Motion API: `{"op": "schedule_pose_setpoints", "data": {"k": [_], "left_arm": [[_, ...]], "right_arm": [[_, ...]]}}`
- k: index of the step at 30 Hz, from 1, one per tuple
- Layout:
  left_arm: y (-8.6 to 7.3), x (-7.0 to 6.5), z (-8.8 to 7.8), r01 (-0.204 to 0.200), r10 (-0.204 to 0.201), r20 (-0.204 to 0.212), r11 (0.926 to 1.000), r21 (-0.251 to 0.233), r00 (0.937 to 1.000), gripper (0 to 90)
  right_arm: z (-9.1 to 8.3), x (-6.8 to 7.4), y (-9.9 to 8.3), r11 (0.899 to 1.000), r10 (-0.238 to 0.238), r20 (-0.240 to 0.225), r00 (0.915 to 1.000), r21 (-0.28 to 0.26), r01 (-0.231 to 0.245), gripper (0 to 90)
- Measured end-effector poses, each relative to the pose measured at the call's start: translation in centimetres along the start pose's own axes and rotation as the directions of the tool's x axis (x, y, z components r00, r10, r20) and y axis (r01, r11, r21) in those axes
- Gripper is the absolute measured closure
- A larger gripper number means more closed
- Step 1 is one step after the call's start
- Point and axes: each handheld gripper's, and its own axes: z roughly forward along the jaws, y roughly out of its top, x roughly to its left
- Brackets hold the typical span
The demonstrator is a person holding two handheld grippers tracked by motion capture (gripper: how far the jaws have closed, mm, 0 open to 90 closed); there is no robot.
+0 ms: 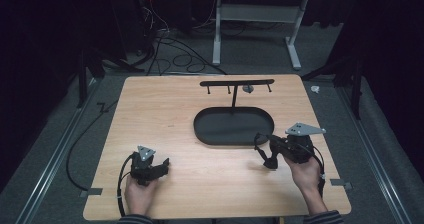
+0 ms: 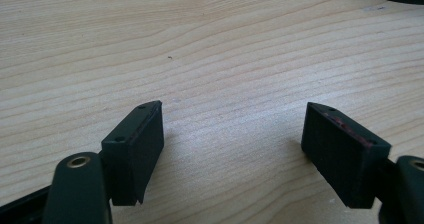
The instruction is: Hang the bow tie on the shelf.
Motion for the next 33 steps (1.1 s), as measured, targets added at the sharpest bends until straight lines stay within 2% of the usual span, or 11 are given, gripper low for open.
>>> {"op": "schedule_pose_setpoints", "data": {"k": [6, 19, 33], "left_arm": [[0.0, 0.0, 0.0, 0.0, 0.0, 0.0, 1.0, 0.0, 1.0, 25.3], [0.0, 0.0, 0.0, 0.0, 0.0, 0.0, 1.0, 0.0, 1.0, 25.3], [0.0, 0.0, 0.0, 0.001, -0.001, -0.001, 1.0, -0.002, 1.0, 25.3]], "right_arm": [[-0.1, -0.2, 1.4, 1.0, -0.001, 0.008, 1.0, -0.029, 0.002, 90.0], [0.4, -0.4, 2.6, 1.0, -0.012, 0.001, 0.9999, -0.027, 0.012, 90.0], [0.8, -0.8, 4.0, 0.998, -0.003, 0.016, 0.9999, -0.055, 0.004, 90.0]]}}
